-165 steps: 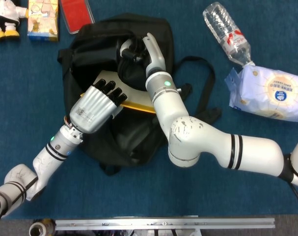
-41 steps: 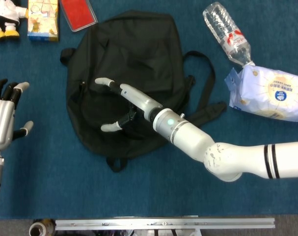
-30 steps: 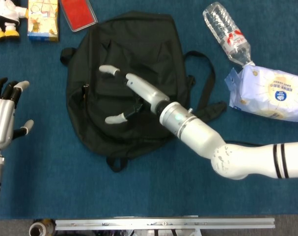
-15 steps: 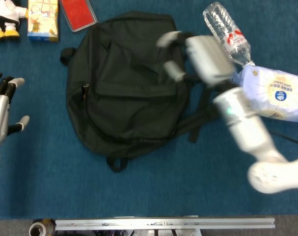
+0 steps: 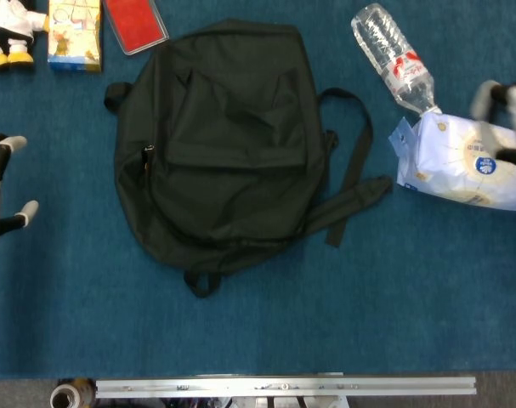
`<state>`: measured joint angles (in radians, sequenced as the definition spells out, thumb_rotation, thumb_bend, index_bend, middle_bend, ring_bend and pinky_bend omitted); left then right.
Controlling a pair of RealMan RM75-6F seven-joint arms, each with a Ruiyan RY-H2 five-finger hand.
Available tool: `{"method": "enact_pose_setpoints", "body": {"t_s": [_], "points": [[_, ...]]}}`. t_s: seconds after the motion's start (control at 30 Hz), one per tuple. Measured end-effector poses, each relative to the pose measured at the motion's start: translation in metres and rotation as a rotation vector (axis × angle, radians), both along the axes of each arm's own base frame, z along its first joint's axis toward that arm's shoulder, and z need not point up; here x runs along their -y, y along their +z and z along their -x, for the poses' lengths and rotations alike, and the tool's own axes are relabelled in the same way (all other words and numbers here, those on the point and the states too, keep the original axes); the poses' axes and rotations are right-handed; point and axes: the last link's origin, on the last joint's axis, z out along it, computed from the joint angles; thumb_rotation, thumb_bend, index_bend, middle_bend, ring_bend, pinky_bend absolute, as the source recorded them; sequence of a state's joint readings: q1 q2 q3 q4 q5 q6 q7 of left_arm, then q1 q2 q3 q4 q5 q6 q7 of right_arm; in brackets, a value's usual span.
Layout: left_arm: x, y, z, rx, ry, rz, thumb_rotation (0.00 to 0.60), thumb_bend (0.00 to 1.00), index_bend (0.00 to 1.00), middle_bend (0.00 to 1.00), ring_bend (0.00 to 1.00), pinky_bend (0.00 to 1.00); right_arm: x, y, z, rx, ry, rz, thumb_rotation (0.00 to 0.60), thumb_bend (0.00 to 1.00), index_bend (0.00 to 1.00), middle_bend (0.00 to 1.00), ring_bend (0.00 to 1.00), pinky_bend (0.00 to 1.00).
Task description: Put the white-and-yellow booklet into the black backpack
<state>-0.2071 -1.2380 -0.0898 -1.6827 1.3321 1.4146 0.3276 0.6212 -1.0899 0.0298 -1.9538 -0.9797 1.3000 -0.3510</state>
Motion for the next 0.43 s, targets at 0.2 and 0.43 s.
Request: {"method": "enact_pose_setpoints", "body": {"t_s": [0.2, 0.43], "points": [[0.005, 0.006, 0.004, 0.008, 0.013, -0.029, 0.6, 0.14, 0.26, 0.27, 0.15, 0.37, -0.027, 0.018, 0.043, -0.031, -0.033, 0.081, 0.6, 0.39, 0.53, 0.61, 0.48, 0.59], [0.013, 0.008, 0.004, 0.015, 0.004, -0.038, 0.6, 0.14, 0.26, 0.27, 0.15, 0.37, -0.059, 0.03, 0.086, -0.036, -0.057, 0.194, 0.6, 0.39, 0.53, 0.61, 0.48, 0.59]]}}
